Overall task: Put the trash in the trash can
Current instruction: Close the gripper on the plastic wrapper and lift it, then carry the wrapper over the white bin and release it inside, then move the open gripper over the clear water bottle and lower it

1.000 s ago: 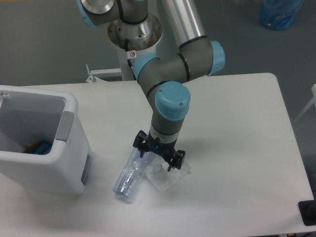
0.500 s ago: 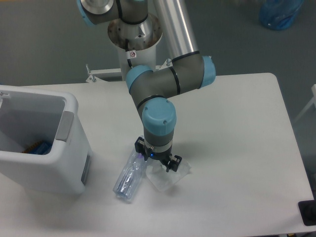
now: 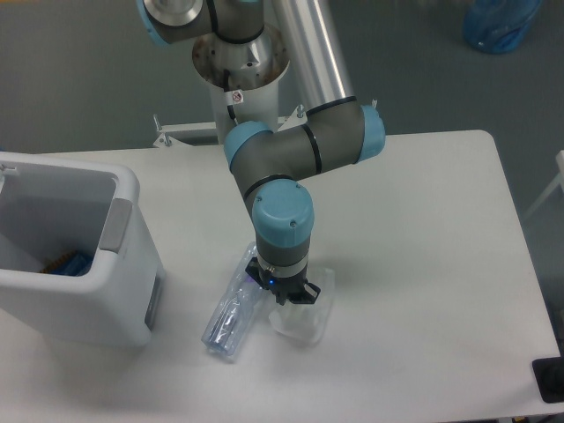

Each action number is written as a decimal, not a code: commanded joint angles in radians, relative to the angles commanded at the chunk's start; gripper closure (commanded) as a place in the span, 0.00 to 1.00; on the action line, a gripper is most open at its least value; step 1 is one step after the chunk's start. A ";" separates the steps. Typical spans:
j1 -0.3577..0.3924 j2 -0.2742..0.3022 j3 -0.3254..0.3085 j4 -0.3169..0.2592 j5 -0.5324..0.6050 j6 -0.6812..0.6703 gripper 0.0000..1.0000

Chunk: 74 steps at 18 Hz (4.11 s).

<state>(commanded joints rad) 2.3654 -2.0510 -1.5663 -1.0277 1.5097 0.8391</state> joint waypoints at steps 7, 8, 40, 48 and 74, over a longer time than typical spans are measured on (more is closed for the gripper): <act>0.077 0.046 0.051 -0.008 -0.362 -0.130 1.00; 0.087 0.061 0.051 -0.008 -0.417 -0.152 1.00; -0.141 0.371 0.040 0.029 -0.830 -0.400 0.00; -0.135 0.371 0.049 0.032 -0.824 -0.396 0.00; -0.057 -0.017 0.063 0.038 -0.355 -0.061 0.00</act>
<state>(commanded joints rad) 2.3087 -2.0678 -1.5033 -0.9894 1.1551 0.7777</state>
